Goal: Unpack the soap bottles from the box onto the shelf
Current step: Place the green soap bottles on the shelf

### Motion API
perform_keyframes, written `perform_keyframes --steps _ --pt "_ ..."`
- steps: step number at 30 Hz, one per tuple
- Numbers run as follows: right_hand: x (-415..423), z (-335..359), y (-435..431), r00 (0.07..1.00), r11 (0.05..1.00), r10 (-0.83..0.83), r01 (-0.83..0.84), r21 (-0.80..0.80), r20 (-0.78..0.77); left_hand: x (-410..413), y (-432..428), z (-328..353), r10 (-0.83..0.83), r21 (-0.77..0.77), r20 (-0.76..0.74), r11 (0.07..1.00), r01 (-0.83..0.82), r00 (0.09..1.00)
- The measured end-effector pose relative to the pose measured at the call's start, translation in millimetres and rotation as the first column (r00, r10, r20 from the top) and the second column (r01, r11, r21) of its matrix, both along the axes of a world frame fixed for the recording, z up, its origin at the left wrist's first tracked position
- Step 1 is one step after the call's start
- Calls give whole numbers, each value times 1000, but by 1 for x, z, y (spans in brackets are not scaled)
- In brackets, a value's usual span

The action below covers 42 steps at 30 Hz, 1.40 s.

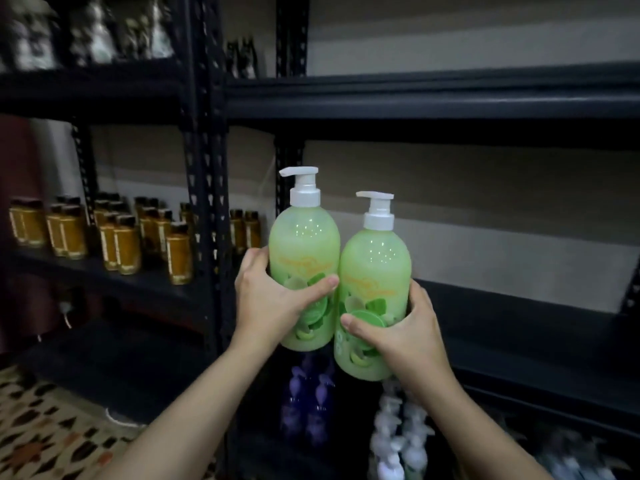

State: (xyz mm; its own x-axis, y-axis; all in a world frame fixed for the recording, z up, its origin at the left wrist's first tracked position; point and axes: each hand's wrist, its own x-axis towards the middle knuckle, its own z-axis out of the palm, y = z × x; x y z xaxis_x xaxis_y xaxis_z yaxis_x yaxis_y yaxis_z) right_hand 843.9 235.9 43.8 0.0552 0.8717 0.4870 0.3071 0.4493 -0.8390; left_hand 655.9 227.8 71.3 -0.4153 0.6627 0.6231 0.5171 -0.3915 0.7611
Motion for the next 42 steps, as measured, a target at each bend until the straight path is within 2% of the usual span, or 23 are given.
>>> perform_keyframes --steps 3,13,26,32,36,42 --pt "-23 9 48 999 1000 1 0 20 -42 -16 49 11 44 35 6 998 -44 999" --pt "-44 -19 130 999 999 -36 35 -29 -20 -55 162 -23 190 -92 2 978 -189 982" --pt "-38 -33 148 1000 1000 -12 12 -24 -10 -67 204 -45 182 -161 12 971 -178 983" --pt "-35 -33 142 1000 1000 -21 21 -13 -21 -66 205 -54 80 -214 52 974 -67 995" --pt "-32 -31 139 999 999 -32 31 -13 -19 -69 206 -60 -12 -285 177 956 63 984" --pt "-29 -31 133 999 999 -33 32 -18 -17 -64 213 -73 -98 -300 256 938 175 962"
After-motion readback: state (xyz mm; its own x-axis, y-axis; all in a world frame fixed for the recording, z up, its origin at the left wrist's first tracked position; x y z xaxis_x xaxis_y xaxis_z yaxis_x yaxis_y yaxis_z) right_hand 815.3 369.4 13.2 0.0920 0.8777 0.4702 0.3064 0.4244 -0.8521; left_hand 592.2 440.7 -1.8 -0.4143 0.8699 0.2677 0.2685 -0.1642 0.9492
